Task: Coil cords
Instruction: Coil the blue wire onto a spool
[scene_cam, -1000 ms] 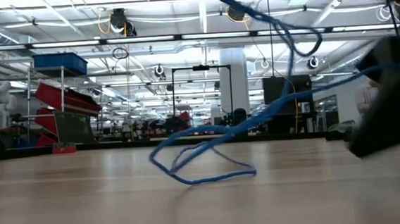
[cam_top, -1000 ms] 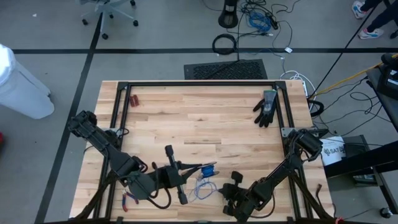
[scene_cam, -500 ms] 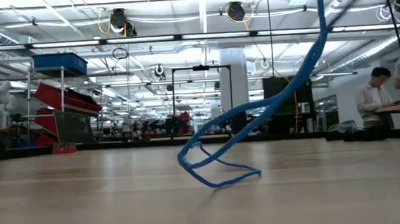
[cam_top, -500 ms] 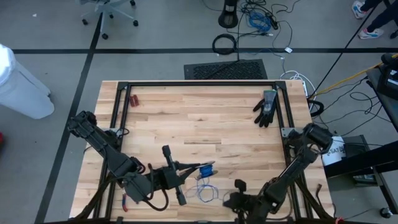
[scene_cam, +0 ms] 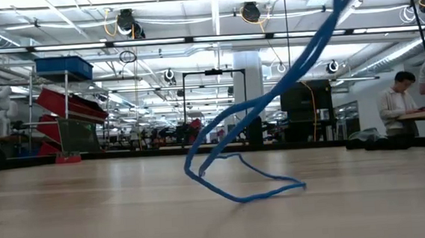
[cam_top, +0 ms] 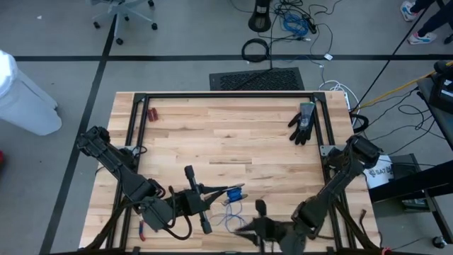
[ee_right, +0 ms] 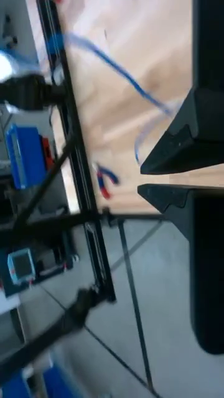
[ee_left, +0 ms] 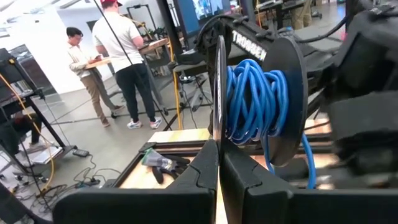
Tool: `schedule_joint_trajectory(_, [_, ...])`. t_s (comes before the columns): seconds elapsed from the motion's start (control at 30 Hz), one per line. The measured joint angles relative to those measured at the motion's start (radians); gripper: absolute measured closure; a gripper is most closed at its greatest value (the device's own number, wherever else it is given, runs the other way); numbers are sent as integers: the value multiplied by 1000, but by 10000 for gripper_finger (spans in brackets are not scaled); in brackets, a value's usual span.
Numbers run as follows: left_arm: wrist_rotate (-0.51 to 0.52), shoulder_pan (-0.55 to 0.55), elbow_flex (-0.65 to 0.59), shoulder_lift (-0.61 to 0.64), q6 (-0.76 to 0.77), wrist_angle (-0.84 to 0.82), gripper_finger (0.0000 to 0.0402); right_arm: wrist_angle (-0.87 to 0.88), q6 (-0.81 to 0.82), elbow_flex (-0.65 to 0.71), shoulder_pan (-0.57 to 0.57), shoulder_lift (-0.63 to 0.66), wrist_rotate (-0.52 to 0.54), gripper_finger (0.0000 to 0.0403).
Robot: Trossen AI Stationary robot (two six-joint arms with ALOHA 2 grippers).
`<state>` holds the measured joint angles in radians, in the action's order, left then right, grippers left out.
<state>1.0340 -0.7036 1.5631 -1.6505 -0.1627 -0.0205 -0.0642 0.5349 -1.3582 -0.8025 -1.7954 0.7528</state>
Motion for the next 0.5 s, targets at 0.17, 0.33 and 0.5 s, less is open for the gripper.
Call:
schedule_joint_trajectory(0.17, [7,0,0,0,-12,20,395,16,-35,-51,55,2,-61,378])
schedule_joint_trajectory(0.33, [49,3,0,-1,-52,52,395,30,-84,-82,77,2,-77,378])
schedule_joint_trajectory(0.5, [51,4,0,-1,-60,65,395,60,-109,-87,82,2,-73,378])
